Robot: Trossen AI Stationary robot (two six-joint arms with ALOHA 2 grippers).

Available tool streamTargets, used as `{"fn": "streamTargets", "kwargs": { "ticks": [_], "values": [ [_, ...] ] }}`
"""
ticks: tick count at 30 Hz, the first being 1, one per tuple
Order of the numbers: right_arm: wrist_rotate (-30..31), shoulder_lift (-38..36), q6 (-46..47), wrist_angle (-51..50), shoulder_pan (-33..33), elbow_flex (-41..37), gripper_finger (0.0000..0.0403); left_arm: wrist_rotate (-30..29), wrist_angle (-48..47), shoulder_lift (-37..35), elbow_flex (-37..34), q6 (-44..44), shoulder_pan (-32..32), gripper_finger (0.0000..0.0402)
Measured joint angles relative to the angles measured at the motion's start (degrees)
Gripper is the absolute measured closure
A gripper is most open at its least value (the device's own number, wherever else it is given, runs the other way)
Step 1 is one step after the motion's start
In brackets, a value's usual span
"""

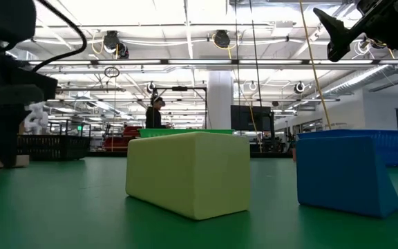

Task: Sort & place blocks by color
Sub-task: Put the middle light brown block into the green bin

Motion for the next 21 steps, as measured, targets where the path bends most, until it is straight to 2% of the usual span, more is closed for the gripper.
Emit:
{"fn": "streamTargets", "kwargs": {
  "ticks": [6,10,14,21],
  "values": [
    [0.0,-0.01,0.0,0.0,-0.01,0.01,0.0078,-12.41,-0.1,-1.39,5.62,6.74,0.18,0.027],
    [0.0,-0.01,0.0,0.0,0.0,0.01,0.0078,-18.76,3.98,-1.46,8.89,15.57,1.93,0.0268],
    [0.0,-0.01,0.0,0.0,-0.01,-0.01,0.0078,-21.65,13.51,-1.48,9.99,26.92,5.75,0.0266],
    [0.0,0.01,0.0,-0.03,0.01,0.01,0.0078,-21.61,33.58,-0.85,9.99,49.12,13.34,0.0265]
  ]
}}
